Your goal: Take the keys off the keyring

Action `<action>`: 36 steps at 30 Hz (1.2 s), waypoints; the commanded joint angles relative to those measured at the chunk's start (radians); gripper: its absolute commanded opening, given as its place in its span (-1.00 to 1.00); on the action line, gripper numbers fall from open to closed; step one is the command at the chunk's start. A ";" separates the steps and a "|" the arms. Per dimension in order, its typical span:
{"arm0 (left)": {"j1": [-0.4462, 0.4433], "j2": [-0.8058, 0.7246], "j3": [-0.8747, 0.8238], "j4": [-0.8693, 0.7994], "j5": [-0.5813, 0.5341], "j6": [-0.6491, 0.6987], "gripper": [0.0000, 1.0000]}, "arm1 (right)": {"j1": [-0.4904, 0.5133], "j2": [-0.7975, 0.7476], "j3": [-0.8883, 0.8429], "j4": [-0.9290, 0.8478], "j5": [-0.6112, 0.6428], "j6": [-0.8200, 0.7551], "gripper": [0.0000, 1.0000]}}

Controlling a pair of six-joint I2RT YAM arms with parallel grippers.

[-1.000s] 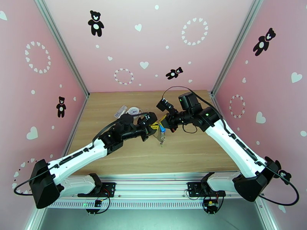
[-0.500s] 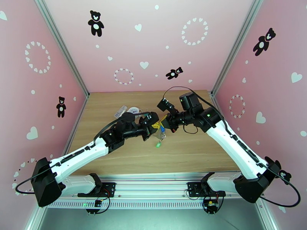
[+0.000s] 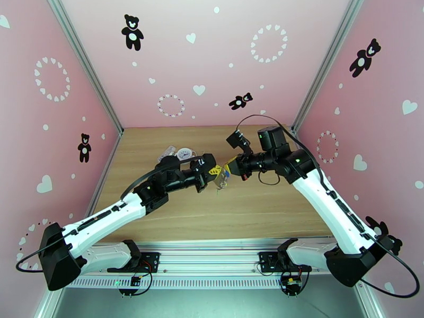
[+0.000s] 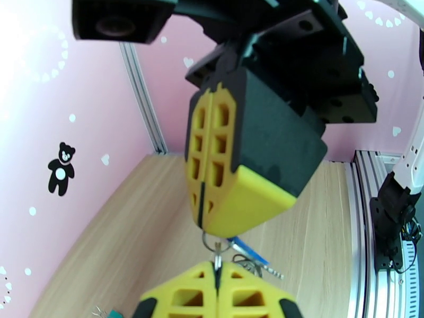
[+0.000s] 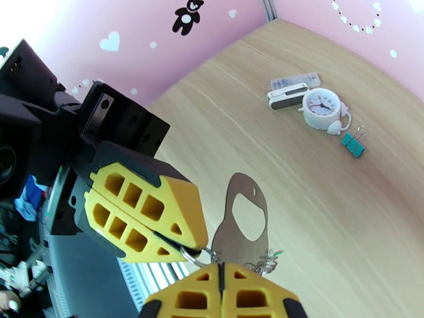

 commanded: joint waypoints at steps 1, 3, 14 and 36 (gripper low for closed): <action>0.008 -0.018 0.028 0.104 0.053 0.004 -1.00 | -0.031 -0.004 -0.013 -0.081 -0.001 0.024 -0.86; 0.013 -0.019 0.044 0.091 0.077 0.004 -1.00 | -0.036 -0.021 -0.008 -0.083 0.029 0.011 -0.73; 0.027 -0.032 0.052 0.111 0.147 -0.052 -1.00 | -0.078 -0.179 -0.162 0.233 -0.189 -0.139 -0.30; 0.032 -0.026 0.036 0.213 0.179 -0.127 -1.00 | -0.122 -0.071 -0.084 0.219 -0.478 -0.375 -0.57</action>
